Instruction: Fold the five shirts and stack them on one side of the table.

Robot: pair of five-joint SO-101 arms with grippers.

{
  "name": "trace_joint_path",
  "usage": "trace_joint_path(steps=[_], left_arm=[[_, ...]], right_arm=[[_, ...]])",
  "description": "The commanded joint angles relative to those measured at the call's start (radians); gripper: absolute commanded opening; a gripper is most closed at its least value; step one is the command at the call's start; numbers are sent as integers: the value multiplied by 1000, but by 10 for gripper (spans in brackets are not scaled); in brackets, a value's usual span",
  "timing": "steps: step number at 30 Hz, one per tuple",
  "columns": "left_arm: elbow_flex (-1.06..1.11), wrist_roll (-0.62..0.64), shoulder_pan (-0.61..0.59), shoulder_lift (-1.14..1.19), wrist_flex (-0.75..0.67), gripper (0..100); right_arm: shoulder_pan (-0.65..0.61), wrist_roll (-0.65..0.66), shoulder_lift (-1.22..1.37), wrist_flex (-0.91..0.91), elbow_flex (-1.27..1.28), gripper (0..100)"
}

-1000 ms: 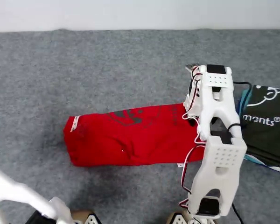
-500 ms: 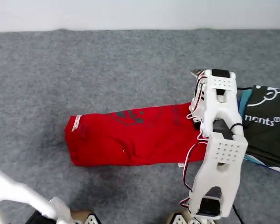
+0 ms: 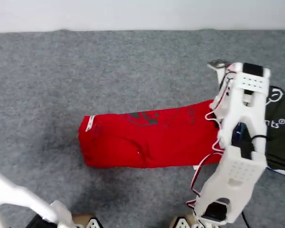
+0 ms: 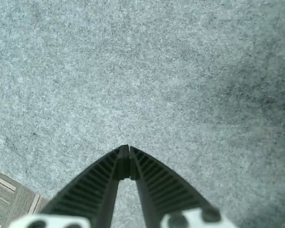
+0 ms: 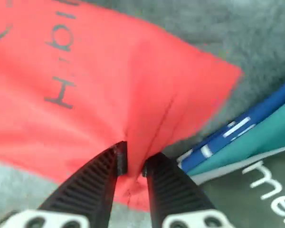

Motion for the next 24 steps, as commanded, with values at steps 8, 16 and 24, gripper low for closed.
trace_joint_path(steps=[8,16,24], left_arm=[[-1,0,6,-100,25,8],[101,-5,2,-241,23,8],[321,-6,6,-423,3,8]], right_arm=[[-421,-118,-268,71,46,10],[-740,-276,-308,-10,44,10],[-909,-307,-272,-200,44,10]])
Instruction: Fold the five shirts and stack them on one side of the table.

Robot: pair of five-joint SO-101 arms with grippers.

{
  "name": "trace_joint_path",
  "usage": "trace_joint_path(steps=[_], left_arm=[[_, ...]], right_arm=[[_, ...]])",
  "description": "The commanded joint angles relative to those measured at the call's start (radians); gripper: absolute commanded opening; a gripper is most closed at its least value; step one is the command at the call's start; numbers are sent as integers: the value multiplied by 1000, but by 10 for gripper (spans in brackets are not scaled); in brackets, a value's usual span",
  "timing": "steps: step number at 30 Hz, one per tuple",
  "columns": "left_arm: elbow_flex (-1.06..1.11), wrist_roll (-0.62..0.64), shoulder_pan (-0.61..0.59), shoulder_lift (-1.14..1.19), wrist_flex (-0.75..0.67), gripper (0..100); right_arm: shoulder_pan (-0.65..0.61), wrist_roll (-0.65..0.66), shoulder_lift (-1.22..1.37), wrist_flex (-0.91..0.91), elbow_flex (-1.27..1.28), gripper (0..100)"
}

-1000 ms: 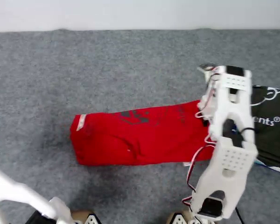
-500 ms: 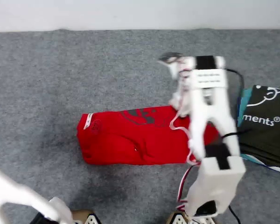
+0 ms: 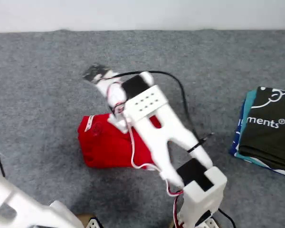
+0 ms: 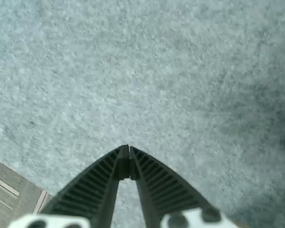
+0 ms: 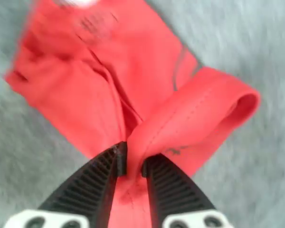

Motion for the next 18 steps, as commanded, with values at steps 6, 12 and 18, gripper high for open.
trace_joint_path(steps=[6,12,18], left_arm=[[208,-6,6,-224,-18,8],[252,-44,6,-290,-34,8],[254,-46,6,-290,-37,8]], right_arm=[[-67,-11,93,-170,-34,10],[-130,-6,240,-139,-236,27],[-200,-12,351,-59,-499,283]])
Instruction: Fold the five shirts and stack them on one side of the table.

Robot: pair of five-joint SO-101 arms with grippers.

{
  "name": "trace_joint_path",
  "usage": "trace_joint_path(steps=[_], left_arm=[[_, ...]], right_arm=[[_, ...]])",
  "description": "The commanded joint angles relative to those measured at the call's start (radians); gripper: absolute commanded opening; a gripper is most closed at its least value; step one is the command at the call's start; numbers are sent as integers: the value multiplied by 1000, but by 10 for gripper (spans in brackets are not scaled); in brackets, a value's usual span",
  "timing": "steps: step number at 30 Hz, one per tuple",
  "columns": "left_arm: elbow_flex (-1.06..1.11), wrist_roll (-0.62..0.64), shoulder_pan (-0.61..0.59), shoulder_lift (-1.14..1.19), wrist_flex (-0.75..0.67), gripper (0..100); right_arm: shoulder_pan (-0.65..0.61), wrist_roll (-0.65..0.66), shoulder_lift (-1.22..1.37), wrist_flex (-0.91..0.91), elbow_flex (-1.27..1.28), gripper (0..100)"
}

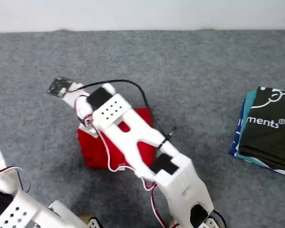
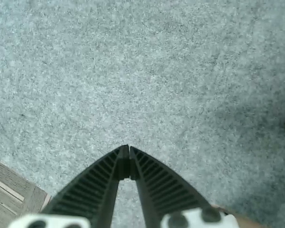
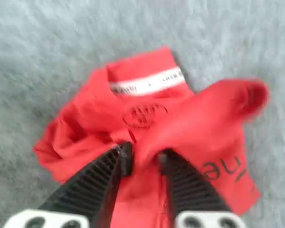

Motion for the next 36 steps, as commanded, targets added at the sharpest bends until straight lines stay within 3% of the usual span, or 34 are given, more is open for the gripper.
trace_joint_path(steps=[1,6,10,17,21,25,29,36], left_arm=[[-2,-12,6,-9,-26,8],[33,-12,6,-9,-32,8],[48,-11,2,-9,-48,8],[44,-9,0,-9,-48,8],[44,-8,0,-9,-48,8],[42,28,0,-9,-49,8],[42,32,0,-9,-49,8],[42,32,0,-11,-49,8]], right_arm=[[-41,-9,7,64,-222,288],[-30,3,15,266,-423,193],[70,58,-1,305,-362,0],[237,133,-50,305,-35,10],[255,163,-51,300,101,10],[202,155,8,292,127,10],[42,112,53,255,100,10],[-119,57,24,305,-235,10]])
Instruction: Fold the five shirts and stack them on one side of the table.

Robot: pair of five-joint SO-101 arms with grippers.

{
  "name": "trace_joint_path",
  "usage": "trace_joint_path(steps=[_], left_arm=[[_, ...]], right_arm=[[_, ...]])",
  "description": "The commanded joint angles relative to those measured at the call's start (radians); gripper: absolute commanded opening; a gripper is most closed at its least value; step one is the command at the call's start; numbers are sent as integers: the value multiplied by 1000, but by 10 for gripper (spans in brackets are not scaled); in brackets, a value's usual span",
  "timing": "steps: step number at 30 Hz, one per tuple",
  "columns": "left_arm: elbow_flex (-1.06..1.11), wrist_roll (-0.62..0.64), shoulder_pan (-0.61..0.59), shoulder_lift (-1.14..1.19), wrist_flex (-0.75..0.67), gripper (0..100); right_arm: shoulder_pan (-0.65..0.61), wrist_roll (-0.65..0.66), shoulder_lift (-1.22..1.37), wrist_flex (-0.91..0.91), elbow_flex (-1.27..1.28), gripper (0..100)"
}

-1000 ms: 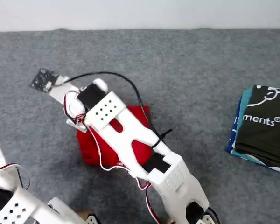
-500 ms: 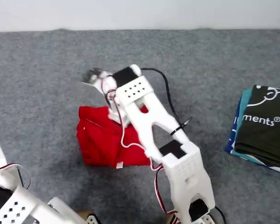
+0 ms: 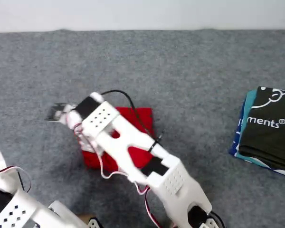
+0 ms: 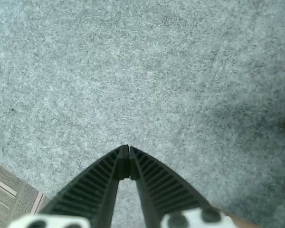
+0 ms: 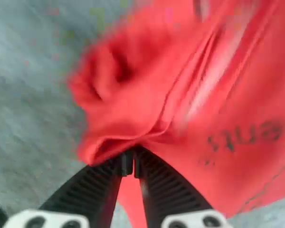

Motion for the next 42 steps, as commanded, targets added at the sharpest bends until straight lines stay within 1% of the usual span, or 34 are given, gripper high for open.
trace_joint_path(steps=[1,5,12,14,16,19,22,26,28,31,33,35,39,42], left_arm=[[-12,9,0,-11,-25,8],[-12,9,0,-11,-25,8],[-12,9,0,-11,-25,8],[-12,9,0,-11,-25,8],[-12,11,0,-11,-25,8],[-10,11,0,-11,-26,8],[-2,12,0,-11,-37,8],[-5,12,0,-15,-37,8],[-5,12,0,-12,-37,8],[-4,12,0,-14,-37,8],[-4,12,0,-15,-37,8],[-4,12,0,-15,-37,8],[-4,12,0,-15,-37,8],[-4,12,3,-15,-37,8]], right_arm=[[-35,-12,-67,42,-190,10],[13,20,-142,44,-204,9],[246,91,-157,39,52,9],[298,117,-127,39,114,9],[321,123,-77,38,138,9],[297,120,-5,38,138,9],[189,115,30,31,110,9],[8,17,30,35,5,9],[-65,-3,28,39,-61,9],[-108,-8,-8,41,-143,9],[-93,-6,-65,41,-161,9],[-44,-5,-125,41,-158,9],[110,0,-182,41,-123,10],[208,25,-171,41,-31,9]])
